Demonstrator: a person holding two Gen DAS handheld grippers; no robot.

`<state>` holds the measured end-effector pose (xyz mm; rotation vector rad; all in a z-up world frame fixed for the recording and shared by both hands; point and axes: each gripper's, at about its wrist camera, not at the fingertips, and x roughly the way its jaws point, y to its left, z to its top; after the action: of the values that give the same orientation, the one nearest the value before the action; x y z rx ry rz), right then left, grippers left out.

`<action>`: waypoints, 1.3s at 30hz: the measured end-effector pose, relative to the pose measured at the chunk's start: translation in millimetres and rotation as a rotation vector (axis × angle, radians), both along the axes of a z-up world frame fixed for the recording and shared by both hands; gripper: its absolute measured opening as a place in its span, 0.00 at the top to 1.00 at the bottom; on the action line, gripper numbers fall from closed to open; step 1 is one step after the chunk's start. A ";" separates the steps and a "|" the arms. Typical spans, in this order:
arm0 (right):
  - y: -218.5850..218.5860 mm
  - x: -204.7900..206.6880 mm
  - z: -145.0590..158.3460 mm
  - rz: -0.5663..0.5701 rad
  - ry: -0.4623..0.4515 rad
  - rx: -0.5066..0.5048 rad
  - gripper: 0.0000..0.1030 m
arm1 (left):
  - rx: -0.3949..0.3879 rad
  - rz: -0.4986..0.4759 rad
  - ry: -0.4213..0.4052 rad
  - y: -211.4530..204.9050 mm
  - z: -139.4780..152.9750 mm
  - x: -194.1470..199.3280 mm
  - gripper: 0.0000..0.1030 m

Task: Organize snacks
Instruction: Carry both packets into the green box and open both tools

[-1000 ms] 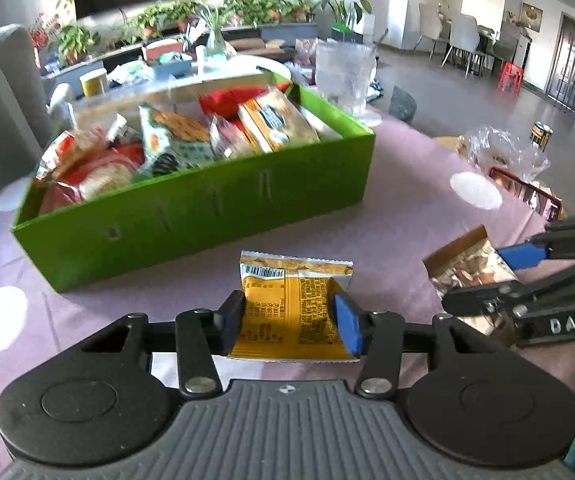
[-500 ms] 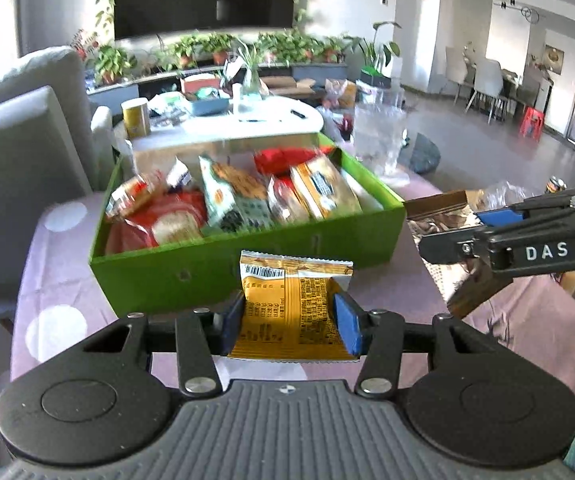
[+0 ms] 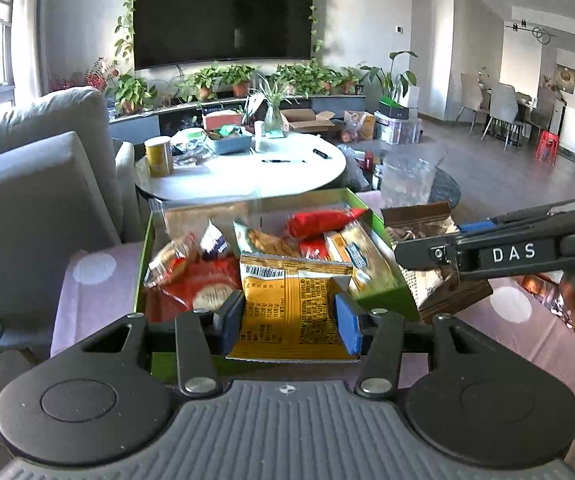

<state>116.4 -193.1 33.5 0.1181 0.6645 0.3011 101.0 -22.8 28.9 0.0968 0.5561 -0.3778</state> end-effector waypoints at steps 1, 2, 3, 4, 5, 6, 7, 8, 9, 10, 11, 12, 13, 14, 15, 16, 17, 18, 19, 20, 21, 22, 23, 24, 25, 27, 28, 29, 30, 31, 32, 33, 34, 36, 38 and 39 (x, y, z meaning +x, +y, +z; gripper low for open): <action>-0.1 2.5 0.4 -0.003 0.000 0.006 0.22 | -0.002 0.002 -0.001 0.5 1.1 3.2 0.55; 0.0 4.8 0.7 -0.006 0.000 0.011 0.22 | -0.004 0.004 -0.002 0.9 1.7 5.5 0.55; 0.1 6.1 1.0 -0.009 0.000 0.015 0.22 | -0.006 0.007 -0.003 1.2 2.5 8.0 0.55; 0.3 8.4 1.0 -0.010 0.000 0.019 0.22 | -0.007 0.008 -0.003 1.4 3.1 11.4 0.55; 0.6 9.5 1.5 -0.012 0.000 0.021 0.22 | -0.008 0.010 -0.003 1.5 3.5 13.6 0.55; 1.0 11.3 1.6 -0.013 0.000 0.023 0.22 | -0.010 0.012 -0.003 1.7 3.9 16.1 0.55; 1.5 13.6 1.6 -0.014 0.001 0.024 0.22 | -0.012 0.015 -0.002 2.1 4.3 19.6 0.55; 1.8 16.1 1.7 -0.016 0.002 0.026 0.22 | -0.013 0.017 -0.002 2.3 4.4 21.6 0.55; 2.3 18.6 1.8 -0.018 0.002 0.027 0.22 | -0.014 0.019 -0.001 2.7 4.5 25.0 0.55; 2.6 21.6 2.1 -0.021 0.002 0.030 0.22 | -0.014 0.022 0.000 2.8 4.8 28.3 0.55; 2.5 24.6 2.4 -0.023 0.002 0.033 0.22 | -0.014 0.025 0.000 2.9 5.3 32.3 0.55; 2.2 28.4 2.7 -0.025 0.004 0.037 0.22 | -0.012 0.027 0.000 2.9 5.5 35.0 0.55; 1.5 32.7 3.6 -0.028 0.005 0.043 0.22 | -0.010 0.029 -0.001 2.5 5.9 37.4 0.55; 0.4 37.6 4.9 -0.034 0.007 0.051 0.22 | -0.008 0.029 -0.002 2.4 6.6 41.4 0.55; -0.5 41.9 6.3 -0.040 0.006 0.058 0.22 | -0.007 0.031 -0.003 2.0 7.2 42.7 0.55; -1.1 46.4 7.8 -0.046 0.004 0.063 0.22 | -0.008 0.033 -0.005 2.1 7.8 46.0 0.55; -1.3 50.9 9.1 -0.052 0.000 0.066 0.22 | -0.009 0.035 -0.006 2.4 8.3 49.6 0.55; -1.1 54.7 9.9 -0.056 -0.002 0.068 0.22 | -0.010 0.039 -0.008 2.9 8.6 53.1 0.55; -0.7 58.6 10.9 -0.057 -0.005 0.070 0.22 | -0.012 0.043 -0.008 3.5 8.6 56.4 0.55; 0.5 62.5 11.4 -0.057 -0.008 0.072 0.22 | -0.014 0.047 -0.007 4.0 8.9 60.5 0.55; 1.5 66.7 11.7 -0.057 -0.009 0.074 0.22 | -0.015 0.051 -0.005 4.3 8.9 64.3 0.55; 1.5 70.4 11.4 -0.058 -0.008 0.076 0.22 | -0.015 0.054 -0.003 4.5 8.6 68.1 0.55; 2.2 74.6 11.0 -0.058 -0.006 0.077 0.22 | -0.015 0.058 -0.001 4.7 8.2 71.9 0.55; 2.7 78.3 10.3 -0.057 -0.003 0.079 0.22 | -0.014 0.062 0.000 4.8 7.7 75.9 0.55; 3.8 82.2 9.4 -0.056 0.001 0.083 0.22 | -0.013 0.065 0.002 5.4 6.9 79.4 0.55; 6.1 88.7 6.7 -0.052 0.010 0.091 0.22 | -0.010 0.072 0.008 5.7 4.1 84.7 0.55; 6.6 90.7 5.4 -0.050 0.014 0.094 0.22 | -0.005 0.075 0.012 5.6 2.3 87.4 0.55; 7.8 93.3 3.5 -0.048 0.019 0.094 0.22 | 0.002 0.077 0.016 5.4 0.4 90.3 0.55; 8.8 95.7 1.6 -0.047 0.024 0.094 0.22 | 0.008 0.080 0.021 5.3 -1.8 92.1 0.55; 9.6 97.2 0.1 -0.045 0.028 0.095 0.22 | 0.011 0.082 0.025 5.2 -3.5 94.2 0.55; 10.0 99.3 -1.9 -0.044 0.034 0.097 0.22 | 0.014 0.084 0.031 5.3 -5.1 96.4 0.55; 10.2 101.1 -3.9 -0.043 0.039 0.099 0.22 | 0.016 0.087 0.037 5.6 -6.3 98.3 0.55; 11.3 103.1 -4.8 -0.044 0.042 0.101 0.22 | 0.019 0.091 0.042 5.5 -8.1 99.7 0.55; 11.7 107.2 -7.3 -0.045 0.050 0.104 0.22 | 0.034 0.104 0.054 4.8 -12.1 103.3 0.55; 12.7 108.2 -12.2 -0.042 0.050 0.102 0.21 | 0.052 0.115 0.067 3.6 -16.6 106.3 0.55; 12.7 108.8 -14.6 -0.041 0.056 0.100 0.19 | 0.057 0.118 0.068 2.6 -17.7 106.6 0.55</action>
<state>225.2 -180.4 19.0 0.2365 0.7016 0.2924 207.7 -20.2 11.2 0.1056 0.6366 -0.2510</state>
